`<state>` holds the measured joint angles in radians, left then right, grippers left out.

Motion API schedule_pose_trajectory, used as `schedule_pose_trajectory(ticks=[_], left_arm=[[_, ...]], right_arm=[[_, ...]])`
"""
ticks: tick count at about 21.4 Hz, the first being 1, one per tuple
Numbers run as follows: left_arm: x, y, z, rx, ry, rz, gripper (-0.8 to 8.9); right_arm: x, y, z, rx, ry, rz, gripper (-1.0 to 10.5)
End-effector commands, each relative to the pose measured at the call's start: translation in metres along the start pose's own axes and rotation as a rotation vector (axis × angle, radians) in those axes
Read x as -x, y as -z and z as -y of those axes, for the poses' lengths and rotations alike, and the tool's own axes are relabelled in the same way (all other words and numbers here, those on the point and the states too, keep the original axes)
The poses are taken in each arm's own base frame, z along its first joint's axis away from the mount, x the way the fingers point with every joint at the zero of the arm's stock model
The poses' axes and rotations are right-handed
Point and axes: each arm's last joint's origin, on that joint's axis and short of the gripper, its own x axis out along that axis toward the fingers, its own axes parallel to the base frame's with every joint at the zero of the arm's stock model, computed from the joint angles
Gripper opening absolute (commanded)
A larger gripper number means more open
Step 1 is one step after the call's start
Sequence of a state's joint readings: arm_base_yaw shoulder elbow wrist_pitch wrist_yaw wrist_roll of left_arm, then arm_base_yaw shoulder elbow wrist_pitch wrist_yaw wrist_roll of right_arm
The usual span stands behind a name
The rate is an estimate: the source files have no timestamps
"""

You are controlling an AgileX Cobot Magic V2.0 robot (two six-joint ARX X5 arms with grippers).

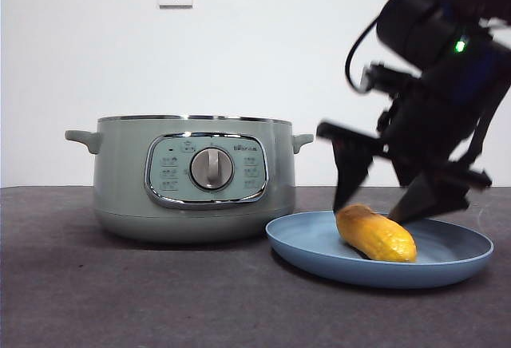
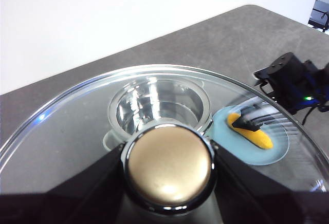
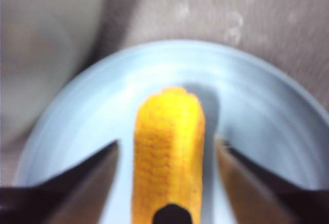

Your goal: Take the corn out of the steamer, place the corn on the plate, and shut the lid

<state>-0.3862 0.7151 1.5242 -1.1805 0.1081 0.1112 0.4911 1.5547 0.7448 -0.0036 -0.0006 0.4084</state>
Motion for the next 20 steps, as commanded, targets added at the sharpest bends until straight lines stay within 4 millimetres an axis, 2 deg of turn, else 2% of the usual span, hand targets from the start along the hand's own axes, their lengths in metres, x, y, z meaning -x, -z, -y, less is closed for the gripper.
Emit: schedule_pose_trajectory(ticks=[1,4,6,9,12,16,20], left_arm=[[-0.004,-0.011,-0.002,-0.001,-0.002,0.07,-0.08],[-0.026,-0.019,-0.003,-0.003,0.052,0.085,-0.08],[-0.051,-0.02,-0.006,-0.001,0.059,0.069,-0.08],[-0.101,-0.016,-0.011,0.001,0.076,0.05,-0.08],[-0.153,-0.017,-0.016,-0.001,0.076,0.054,-0.08],[-0.197,-0.021,-0.022,-0.001,0.078,0.057,-0.09],[-0.242,-0.018,-0.026,0.0,0.083,0.045,-0.09]], right_arm=[[0.026,-0.009,-0.004,0.004,-0.033,0.074,6.6],[0.07,-0.017,-0.008,0.027,-0.064,0.152,6.6],[0.104,-0.017,-0.008,0.048,-0.083,0.202,6.6],[0.156,-0.008,-0.004,0.062,-0.11,0.276,6.6],[0.198,0.009,0.003,0.062,-0.133,0.33,6.6],[0.224,0.024,0.01,0.062,-0.144,0.36,6.6],[0.238,0.036,0.015,0.061,-0.15,0.374,6.6]])
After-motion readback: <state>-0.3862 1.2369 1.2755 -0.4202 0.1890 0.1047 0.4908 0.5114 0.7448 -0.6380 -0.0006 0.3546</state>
